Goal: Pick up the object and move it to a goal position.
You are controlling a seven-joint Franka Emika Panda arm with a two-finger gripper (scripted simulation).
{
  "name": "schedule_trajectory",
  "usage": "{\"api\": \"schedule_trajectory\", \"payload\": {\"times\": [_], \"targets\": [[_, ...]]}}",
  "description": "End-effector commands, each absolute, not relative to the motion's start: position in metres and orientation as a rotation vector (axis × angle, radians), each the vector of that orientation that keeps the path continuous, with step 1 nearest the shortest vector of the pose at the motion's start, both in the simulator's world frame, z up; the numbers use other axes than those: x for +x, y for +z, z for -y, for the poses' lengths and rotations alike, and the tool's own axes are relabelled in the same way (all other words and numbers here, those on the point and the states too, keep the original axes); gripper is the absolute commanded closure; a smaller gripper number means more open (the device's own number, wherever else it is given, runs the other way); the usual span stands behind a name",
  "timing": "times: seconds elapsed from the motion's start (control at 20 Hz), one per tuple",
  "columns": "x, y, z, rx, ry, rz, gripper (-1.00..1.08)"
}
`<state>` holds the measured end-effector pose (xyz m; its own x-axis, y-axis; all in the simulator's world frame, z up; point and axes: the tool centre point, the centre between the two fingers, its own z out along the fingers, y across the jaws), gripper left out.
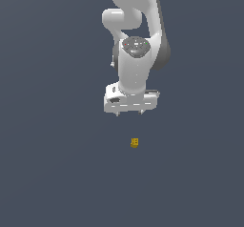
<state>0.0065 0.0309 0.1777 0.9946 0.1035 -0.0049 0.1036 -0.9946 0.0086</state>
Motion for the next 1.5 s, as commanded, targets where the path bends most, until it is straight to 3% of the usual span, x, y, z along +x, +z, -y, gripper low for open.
{"api": "schedule_trajectory", "payload": {"times": [0.0, 1.45], "targets": [[0.007, 0.177, -0.031, 3.129, -0.007, -0.158, -0.92], [0.073, 0.073, -0.06, 3.133, 0.0, 0.233, -0.92]]}}
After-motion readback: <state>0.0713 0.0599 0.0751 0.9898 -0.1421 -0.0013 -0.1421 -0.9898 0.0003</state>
